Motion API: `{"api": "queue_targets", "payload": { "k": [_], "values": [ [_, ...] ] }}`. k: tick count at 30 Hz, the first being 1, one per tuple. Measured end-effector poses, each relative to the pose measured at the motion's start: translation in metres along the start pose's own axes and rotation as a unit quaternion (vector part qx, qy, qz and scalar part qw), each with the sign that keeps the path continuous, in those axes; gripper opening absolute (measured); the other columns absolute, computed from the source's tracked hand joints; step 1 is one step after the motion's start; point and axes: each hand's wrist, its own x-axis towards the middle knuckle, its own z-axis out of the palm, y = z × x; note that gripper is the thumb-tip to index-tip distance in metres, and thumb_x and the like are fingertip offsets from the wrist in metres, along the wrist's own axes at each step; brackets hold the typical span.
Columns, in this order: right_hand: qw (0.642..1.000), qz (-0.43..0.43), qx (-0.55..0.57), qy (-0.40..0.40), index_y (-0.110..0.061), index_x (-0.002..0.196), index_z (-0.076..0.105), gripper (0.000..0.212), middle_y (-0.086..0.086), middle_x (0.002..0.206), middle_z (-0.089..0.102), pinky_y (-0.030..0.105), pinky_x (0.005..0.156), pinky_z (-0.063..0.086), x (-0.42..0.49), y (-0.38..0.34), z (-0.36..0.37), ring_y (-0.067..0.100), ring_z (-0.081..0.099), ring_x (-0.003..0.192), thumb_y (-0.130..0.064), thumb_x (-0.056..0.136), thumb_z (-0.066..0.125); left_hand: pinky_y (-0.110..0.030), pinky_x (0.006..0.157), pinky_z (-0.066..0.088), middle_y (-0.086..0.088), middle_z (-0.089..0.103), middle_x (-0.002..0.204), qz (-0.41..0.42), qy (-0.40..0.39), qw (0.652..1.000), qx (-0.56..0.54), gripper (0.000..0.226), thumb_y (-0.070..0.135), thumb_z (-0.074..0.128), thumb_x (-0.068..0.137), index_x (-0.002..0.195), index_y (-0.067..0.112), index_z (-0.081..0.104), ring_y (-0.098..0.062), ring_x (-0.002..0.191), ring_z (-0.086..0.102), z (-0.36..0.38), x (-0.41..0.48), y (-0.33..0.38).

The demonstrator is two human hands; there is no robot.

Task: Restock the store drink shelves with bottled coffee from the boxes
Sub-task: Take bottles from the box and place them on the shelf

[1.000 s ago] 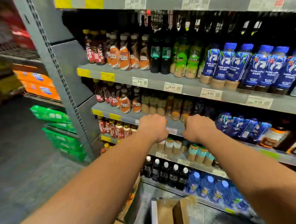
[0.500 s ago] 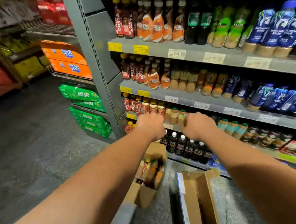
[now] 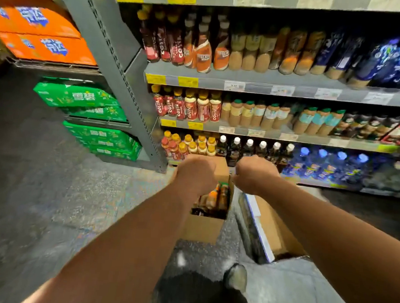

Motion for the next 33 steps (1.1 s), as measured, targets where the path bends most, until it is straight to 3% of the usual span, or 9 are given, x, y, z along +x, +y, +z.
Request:
{"api": "queue_targets", "payload": {
  "k": [7, 10, 14, 17, 20, 22, 25, 29, 33],
  "values": [
    [0.995, 0.011, 0.037, -0.096, -0.015, 0.079, 0.049, 0.014, 0.005, 0.081, 0.054, 0.029, 0.062, 0.041, 0.085, 0.012, 0.088, 0.024, 0.052, 0.075, -0.027, 0.088, 0.051, -0.031, 0.065, 0.040, -0.002, 0.051, 0.084, -0.015, -0.082, 0.996, -0.030, 0.020, 0.031, 0.049, 0.093, 0.095, 0.015, 0.062, -0.021, 0.077, 0.052, 0.078, 0.068, -0.030],
    [0.984, 0.046, 0.119, -0.121, -0.014, 0.071, 0.051, 0.017, 0.008, 0.080, 0.057, 0.029, 0.063, 0.043, 0.123, 0.014, 0.120, 0.027, 0.055, 0.075, -0.023, 0.085, 0.052, -0.031, 0.064, 0.040, -0.008, 0.060, 0.095, -0.015, -0.093, 0.995, -0.045, 0.026, 0.032, 0.042, 0.096, 0.100, 0.013, 0.060, -0.025, 0.085, 0.059, 0.115, 0.101, -0.041],
    [0.969, 0.065, 0.167, -0.169, -0.007, 0.097, 0.064, 0.021, 0.016, 0.098, 0.065, 0.034, 0.072, 0.051, 0.163, 0.013, 0.180, 0.032, 0.062, 0.090, -0.020, 0.090, 0.049, -0.036, 0.074, 0.047, -0.010, 0.061, 0.105, -0.067, -0.140, 0.981, -0.118, 0.026, 0.026, 0.045, 0.094, 0.106, 0.013, 0.063, -0.029, 0.094, 0.060, 0.175, 0.150, -0.050],
    [0.951, 0.123, 0.221, -0.180, -0.008, 0.102, 0.063, 0.020, 0.013, 0.098, 0.064, 0.028, 0.067, 0.043, 0.187, 0.014, 0.235, 0.027, 0.056, 0.082, -0.014, 0.089, 0.050, -0.041, 0.087, 0.049, -0.009, 0.057, 0.116, -0.095, -0.176, 0.967, -0.156, 0.026, 0.024, 0.050, 0.092, 0.114, 0.013, 0.060, -0.028, 0.106, 0.055, 0.227, 0.181, -0.051],
    [0.938, 0.154, 0.262, -0.169, -0.004, 0.109, 0.057, 0.022, 0.016, 0.110, 0.062, 0.024, 0.071, 0.039, 0.221, 0.012, 0.293, 0.031, 0.058, 0.098, -0.009, 0.089, 0.050, -0.040, 0.089, 0.049, -0.010, 0.057, 0.116, -0.100, -0.181, 0.958, -0.198, 0.023, 0.018, 0.047, 0.096, 0.115, 0.011, 0.058, -0.027, 0.112, 0.051, 0.283, 0.211, -0.056],
    [0.921, 0.193, 0.295, -0.167, -0.002, 0.116, 0.053, 0.027, 0.016, 0.117, 0.060, 0.025, 0.076, 0.039, 0.248, 0.010, 0.327, 0.031, 0.056, 0.108, -0.007, 0.091, 0.046, -0.038, 0.087, 0.048, -0.011, 0.060, 0.112, -0.120, -0.166, 0.945, -0.254, 0.021, 0.014, 0.046, 0.096, 0.109, 0.010, 0.062, -0.027, 0.105, 0.055, 0.317, 0.233, -0.061],
    [0.870, 0.322, 0.341, -0.153, -0.005, 0.132, 0.044, 0.038, 0.015, 0.133, 0.051, 0.035, 0.097, 0.041, 0.285, 0.016, 0.365, 0.032, 0.051, 0.121, -0.021, 0.097, 0.041, -0.037, 0.084, 0.047, -0.005, 0.056, 0.114, -0.176, -0.142, 0.906, -0.358, 0.026, 0.015, 0.042, 0.098, 0.116, 0.013, 0.061, -0.021, 0.099, 0.053, 0.363, 0.260, -0.064],
    [0.806, 0.411, 0.393, -0.165, -0.008, 0.134, 0.041, 0.040, 0.013, 0.130, 0.052, 0.030, 0.088, 0.039, 0.317, 0.034, 0.401, 0.030, 0.052, 0.119, -0.023, 0.098, 0.049, -0.038, 0.090, 0.047, -0.001, 0.052, 0.123, -0.195, -0.169, 0.859, -0.442, 0.031, 0.026, 0.045, 0.099, 0.128, 0.019, 0.051, -0.017, 0.104, 0.052, 0.420, 0.287, -0.062],
    [0.763, 0.455, 0.426, -0.171, -0.006, 0.133, 0.042, 0.043, 0.015, 0.126, 0.053, 0.045, 0.098, 0.047, 0.333, 0.037, 0.429, 0.033, 0.056, 0.113, -0.015, 0.093, 0.054, -0.049, 0.097, 0.045, -0.004, 0.057, 0.123, -0.221, -0.218, 0.818, -0.484, 0.038, 0.035, 0.052, 0.095, 0.129, 0.020, 0.047, -0.024, 0.112, 0.056, 0.454, 0.302, -0.059]
  ]
}}
